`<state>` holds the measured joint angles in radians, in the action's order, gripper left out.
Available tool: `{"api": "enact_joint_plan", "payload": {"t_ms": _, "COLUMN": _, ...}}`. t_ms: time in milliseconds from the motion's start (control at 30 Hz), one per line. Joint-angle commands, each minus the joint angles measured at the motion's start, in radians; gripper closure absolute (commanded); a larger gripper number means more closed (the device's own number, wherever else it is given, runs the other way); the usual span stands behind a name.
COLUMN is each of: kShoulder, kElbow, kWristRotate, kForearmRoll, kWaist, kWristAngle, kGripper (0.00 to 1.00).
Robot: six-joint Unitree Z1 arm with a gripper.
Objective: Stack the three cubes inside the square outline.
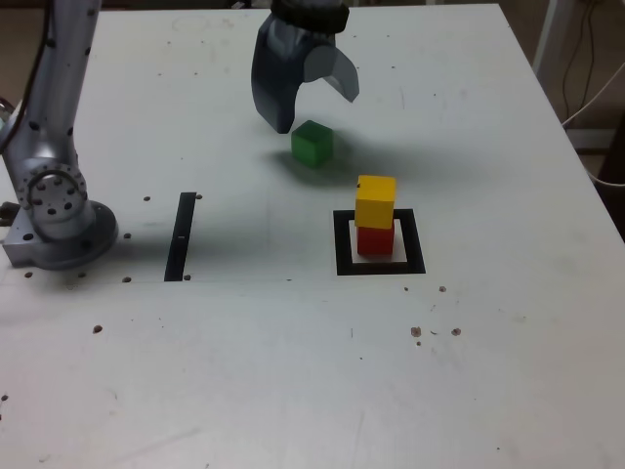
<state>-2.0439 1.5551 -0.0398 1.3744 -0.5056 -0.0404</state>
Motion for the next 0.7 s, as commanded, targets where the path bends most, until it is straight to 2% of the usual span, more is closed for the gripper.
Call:
{"api": "enact_joint_plan", "payload": {"t_ms": 0, "kShoulder": -0.005, "kElbow": -0.003, "kWristRotate": -0.01, "kForearmRoll": -0.001, "kWaist": 0.001, "kWristAngle": 0.002, "kGripper": 0.01}}
{"api": "enact_joint_plan", "payload": {"t_ms": 667, "kShoulder": -0.025, "kElbow": -0.067, "kWristRotate": -0.035, "kForearmRoll": -0.057, "kWaist": 0.004, "kWristAngle": 0.072, "kGripper": 0.01}}
